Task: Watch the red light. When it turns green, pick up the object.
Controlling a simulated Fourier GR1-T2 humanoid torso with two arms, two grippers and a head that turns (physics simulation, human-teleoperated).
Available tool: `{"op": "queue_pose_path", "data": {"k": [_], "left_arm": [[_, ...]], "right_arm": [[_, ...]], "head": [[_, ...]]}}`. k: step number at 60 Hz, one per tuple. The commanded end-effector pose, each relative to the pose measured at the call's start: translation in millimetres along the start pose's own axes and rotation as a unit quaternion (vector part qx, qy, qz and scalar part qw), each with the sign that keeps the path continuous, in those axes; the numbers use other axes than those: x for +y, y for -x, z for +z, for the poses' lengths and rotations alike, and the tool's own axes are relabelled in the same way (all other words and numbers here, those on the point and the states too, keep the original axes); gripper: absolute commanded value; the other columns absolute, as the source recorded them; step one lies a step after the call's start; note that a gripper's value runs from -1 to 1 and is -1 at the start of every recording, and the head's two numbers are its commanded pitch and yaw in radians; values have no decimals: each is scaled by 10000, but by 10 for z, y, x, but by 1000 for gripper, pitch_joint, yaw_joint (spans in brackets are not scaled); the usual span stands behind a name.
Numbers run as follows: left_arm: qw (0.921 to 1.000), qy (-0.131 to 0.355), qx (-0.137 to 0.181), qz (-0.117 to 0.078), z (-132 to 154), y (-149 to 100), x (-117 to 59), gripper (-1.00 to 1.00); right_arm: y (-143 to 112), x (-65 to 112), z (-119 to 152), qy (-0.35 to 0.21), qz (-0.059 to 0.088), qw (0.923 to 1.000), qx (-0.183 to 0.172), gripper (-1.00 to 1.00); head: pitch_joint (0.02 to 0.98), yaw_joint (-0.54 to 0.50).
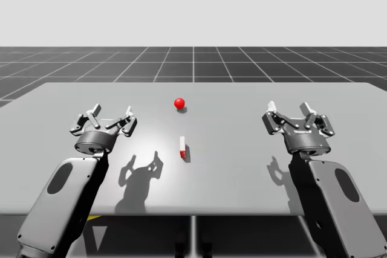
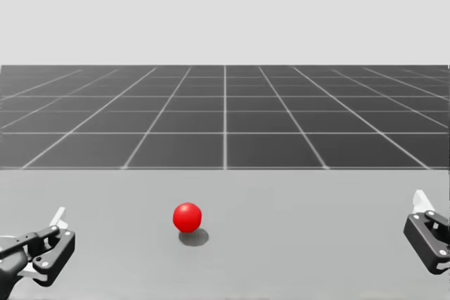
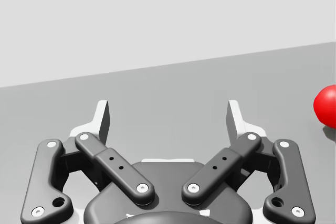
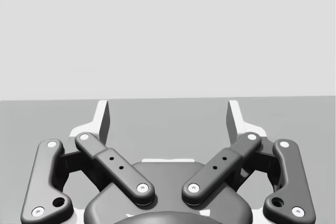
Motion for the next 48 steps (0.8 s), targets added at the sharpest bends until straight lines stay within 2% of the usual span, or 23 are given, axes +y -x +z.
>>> {"op": "queue_pose_path", "data": {"k": [1, 16, 48], "left_arm": [[10000, 17, 1, -38, -5, 8, -8, -1000], [10000, 24, 1, -44, -7, 10, -10, -1000], [9999, 103, -9, -38, -14, 11, -36, -1000]], "right_arm": [[2, 7, 0, -26, 17, 10000, 18, -1000], [2, 13, 6, -50, 51, 10000, 22, -1000], [6, 30, 9, -45, 87, 9999, 25, -1000]], "head": [[422, 3], [555, 73], [568, 90]]}}
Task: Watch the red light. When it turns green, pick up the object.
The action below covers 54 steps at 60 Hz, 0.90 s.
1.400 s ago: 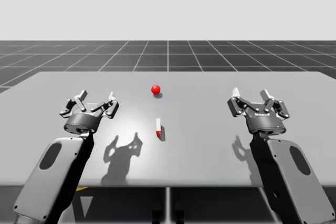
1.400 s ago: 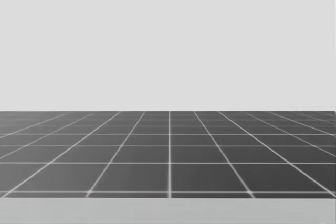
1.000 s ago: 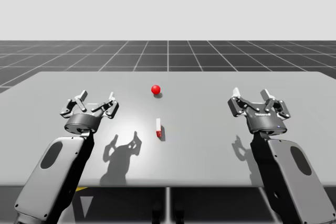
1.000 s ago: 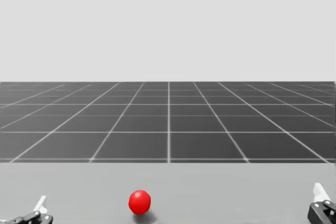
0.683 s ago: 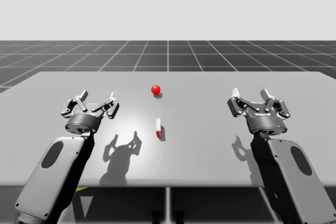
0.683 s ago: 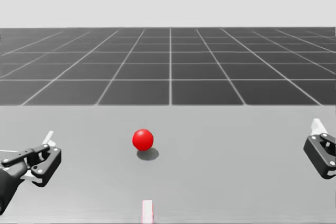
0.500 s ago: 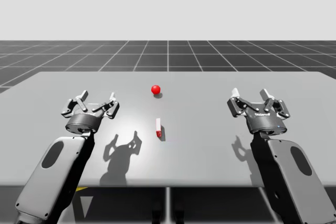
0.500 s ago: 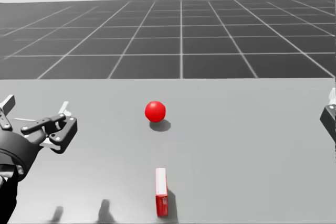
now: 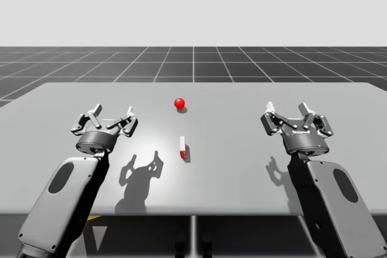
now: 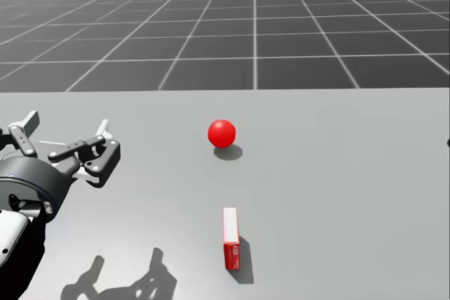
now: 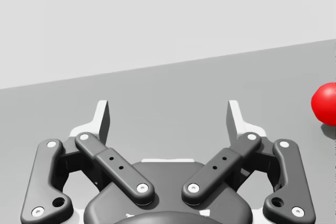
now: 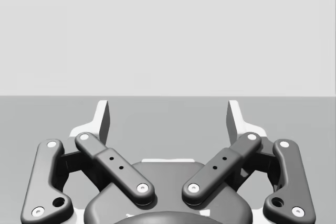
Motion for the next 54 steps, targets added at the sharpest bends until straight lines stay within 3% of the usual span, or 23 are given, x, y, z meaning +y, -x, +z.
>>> {"op": "queue_pose_path", "data": {"k": [1, 54], "left_arm": [[10000, 51, -7, 5, -4, -1, -26, -1000], [10000, 61, -8, 28, 10, -13, -34, -1000]], "right_arm": [[-1, 1, -2, 2, 10, 10000, -2, -1000], [-1, -6, -2, 43, 45, 10000, -6, -1000]], "head": [[569, 89], [577, 79]]}}
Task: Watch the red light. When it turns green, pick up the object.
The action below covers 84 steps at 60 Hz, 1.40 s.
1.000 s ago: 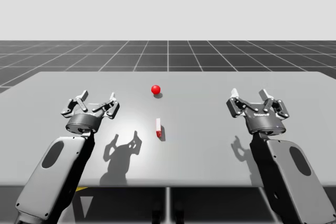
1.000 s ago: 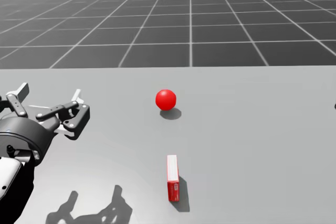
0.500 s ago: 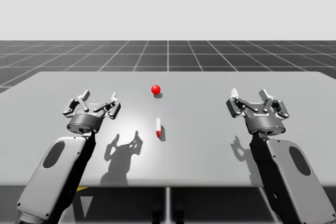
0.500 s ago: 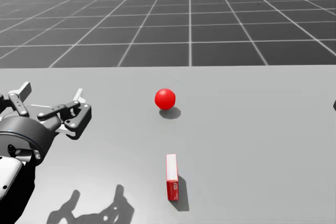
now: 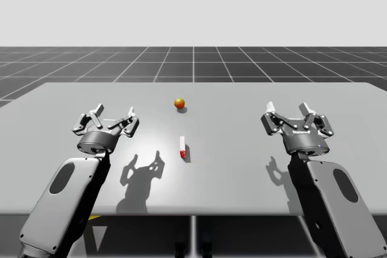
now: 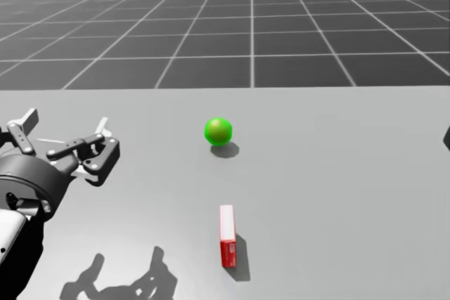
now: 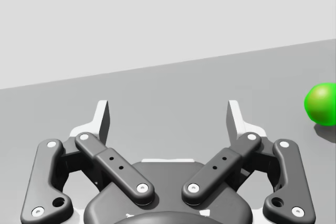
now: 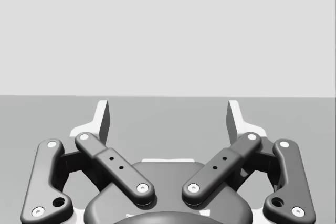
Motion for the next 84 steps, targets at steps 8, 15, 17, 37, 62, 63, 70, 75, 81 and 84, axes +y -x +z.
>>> {"op": "queue_pose_path", "data": {"k": [8, 15, 17, 37, 62, 63, 70, 75, 81, 84], "left_arm": [[10000, 20, 1, 6, -5, 3, -4, -1000], [10000, 26, 2, -1, 2, 5, -8, -1000], [10000, 28, 1, -1, 4, 3, -9, -1000], [10000, 49, -20, -29, -3, 0, -19, -1000], [9952, 613, 450, 611, 557, -360, -338, -1000], [9948, 676, 449, 610, 593, -365, -346, -1000], [9861, 1272, 701, 800, 888, -370, -410, -1000], [9822, 1515, 761, 812, 1073, -323, -474, -1000], [9753, 1854, 880, 816, 1247, -246, -574, -1000], [9729, 1956, 923, 814, 1320, -202, -634, -1000]], "right_arm": [[4, -1, -1, 5, 8, 10000, 10, -1000], [4, -1, -2, 7, 5, 10000, 13, -1000], [5, 0, -3, 2, 9, 10000, 16, -1000], [19, 24, -12, -19, 40, 10000, 35, -1000], [49, 48, -18, 30, 108, 9999, 57, -1000], [48, 48, -18, 31, 107, 9999, 56, -1000], [44, 46, -16, 41, 107, 9999, 44, -1000], [44, 49, -15, 38, 101, 9999, 44, -1000], [45, 58, -14, 32, 85, 9999, 54, -1000], [48, 63, -14, 27, 85, 9999, 60, -1000]], "head": [[634, 87], [692, 94], [709, 95], [798, 82], [814, 91], [814, 91], [813, 92], [813, 96], [815, 95], [816, 96]]}}
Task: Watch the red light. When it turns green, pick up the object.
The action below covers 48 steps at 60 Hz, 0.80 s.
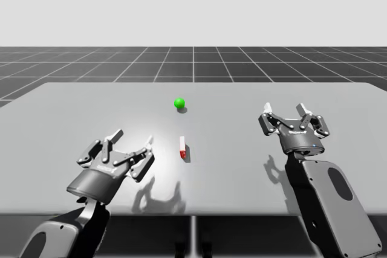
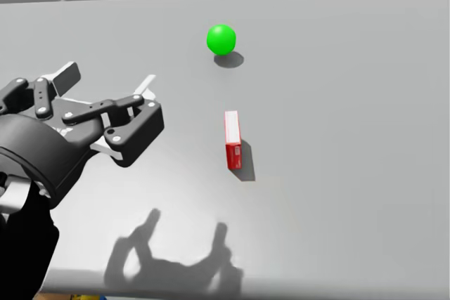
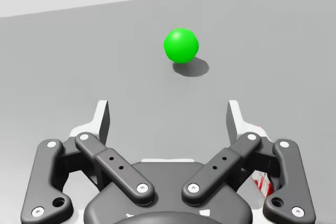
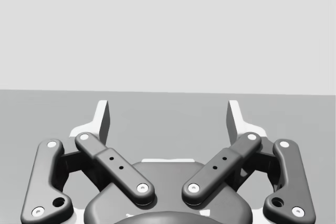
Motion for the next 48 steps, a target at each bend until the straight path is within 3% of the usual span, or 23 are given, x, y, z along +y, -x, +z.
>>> {"op": "queue_pose_path", "data": {"k": [1, 25, 48], "left_arm": [[9980, 547, 326, 25, 256, 238, -314, -1000], [9914, 867, 980, 40, 192, 659, -727, -1000], [9909, 640, 1182, 44, -217, 780, -981, -1000]], "right_arm": [[6, 14, -3, -11, -3, 10000, 10, -1000], [-3, 29, 2, -14, 10, 10000, -18, -1000], [-14, 33, 17, -8, 18, 10000, -45, -1000]], "head": [[816, 97], [823, 102], [829, 102]]}}
